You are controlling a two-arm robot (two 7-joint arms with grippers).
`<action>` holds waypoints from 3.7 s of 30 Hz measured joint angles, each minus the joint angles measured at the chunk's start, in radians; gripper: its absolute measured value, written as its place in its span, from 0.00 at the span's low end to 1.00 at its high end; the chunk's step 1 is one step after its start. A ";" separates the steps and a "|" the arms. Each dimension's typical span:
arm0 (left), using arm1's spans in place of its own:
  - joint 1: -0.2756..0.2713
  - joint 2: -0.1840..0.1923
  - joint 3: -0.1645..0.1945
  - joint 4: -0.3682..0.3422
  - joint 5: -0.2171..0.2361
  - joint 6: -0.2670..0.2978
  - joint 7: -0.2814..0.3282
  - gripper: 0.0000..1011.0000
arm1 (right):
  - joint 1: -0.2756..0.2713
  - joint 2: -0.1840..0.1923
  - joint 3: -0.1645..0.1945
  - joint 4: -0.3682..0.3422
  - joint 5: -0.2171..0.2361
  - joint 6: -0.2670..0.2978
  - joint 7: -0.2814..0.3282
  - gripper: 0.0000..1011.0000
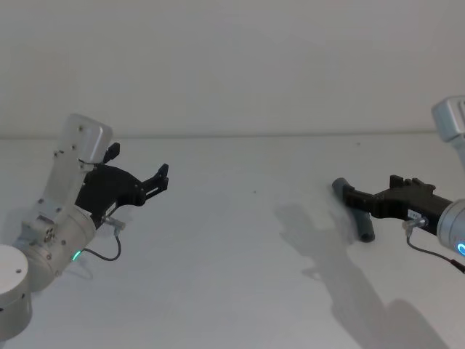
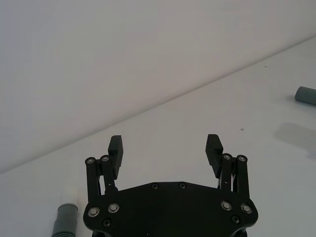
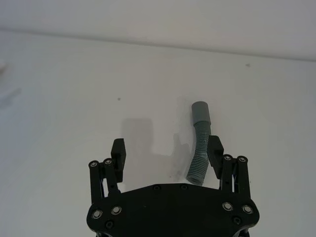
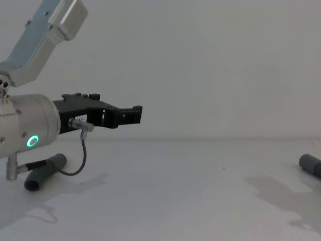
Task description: Use both hands to pick up one end of the pipe from the table, align the ends, and insert them.
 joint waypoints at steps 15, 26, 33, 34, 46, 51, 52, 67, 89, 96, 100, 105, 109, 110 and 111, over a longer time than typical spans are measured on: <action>-0.001 0.000 0.000 0.000 -0.002 0.003 -0.002 0.99 | 0.076 0.025 -0.061 0.089 -0.028 0.004 0.040 0.99; -0.002 0.000 0.000 0.000 -0.002 0.004 -0.002 0.99 | 0.164 0.000 -0.112 0.214 -0.062 -0.031 0.054 0.99; -0.002 0.000 0.000 0.000 -0.002 0.004 -0.002 0.99 | 0.209 -0.017 -0.137 0.283 -0.079 -0.050 0.061 0.99; -0.002 0.000 0.000 0.000 -0.002 0.004 -0.002 0.99 | 0.212 -0.018 -0.139 0.289 -0.080 -0.051 0.061 0.99; -0.002 0.000 0.000 0.000 -0.001 0.004 -0.002 0.99 | 0.241 -0.030 -0.155 0.335 -0.093 -0.063 0.066 0.99; -0.001 0.000 0.000 0.000 -0.002 0.004 -0.002 0.99 | 0.237 -0.033 -0.149 0.342 -0.094 -0.064 0.065 0.99; -0.001 0.000 0.000 0.000 -0.001 0.004 -0.002 0.99 | 0.237 -0.034 -0.148 0.347 -0.094 -0.063 0.065 0.99; -0.001 0.000 0.000 0.000 -0.001 0.004 -0.002 0.99 | 0.324 -0.046 -0.162 0.502 -0.102 -0.022 0.087 0.99; -0.001 0.000 0.000 0.000 -0.001 0.004 -0.002 0.99 | 0.415 -0.062 -0.197 0.691 -0.133 -0.038 0.125 0.99; -0.001 0.000 0.000 0.000 -0.001 0.004 -0.002 0.99 | 0.424 -0.071 -0.192 0.722 -0.138 -0.046 0.125 0.99; -0.001 0.000 0.000 0.000 -0.001 0.004 -0.002 0.99 | 0.428 -0.075 -0.189 0.735 -0.140 -0.050 0.125 0.99; -0.001 0.000 0.000 0.000 -0.001 0.004 -0.002 0.99 | 0.431 -0.079 -0.186 0.747 -0.143 -0.056 0.128 0.99; -0.001 0.000 0.000 0.000 -0.001 0.004 -0.002 0.99 | 0.431 -0.080 -0.184 0.752 -0.145 -0.059 0.130 0.99; -0.001 0.000 0.000 0.000 -0.001 0.004 -0.002 0.99 | 0.431 -0.081 -0.184 0.753 -0.146 -0.060 0.130 0.99; -0.001 0.000 0.000 0.000 -0.002 0.004 -0.002 0.99 | 0.431 -0.081 -0.183 0.755 -0.147 -0.060 0.130 0.99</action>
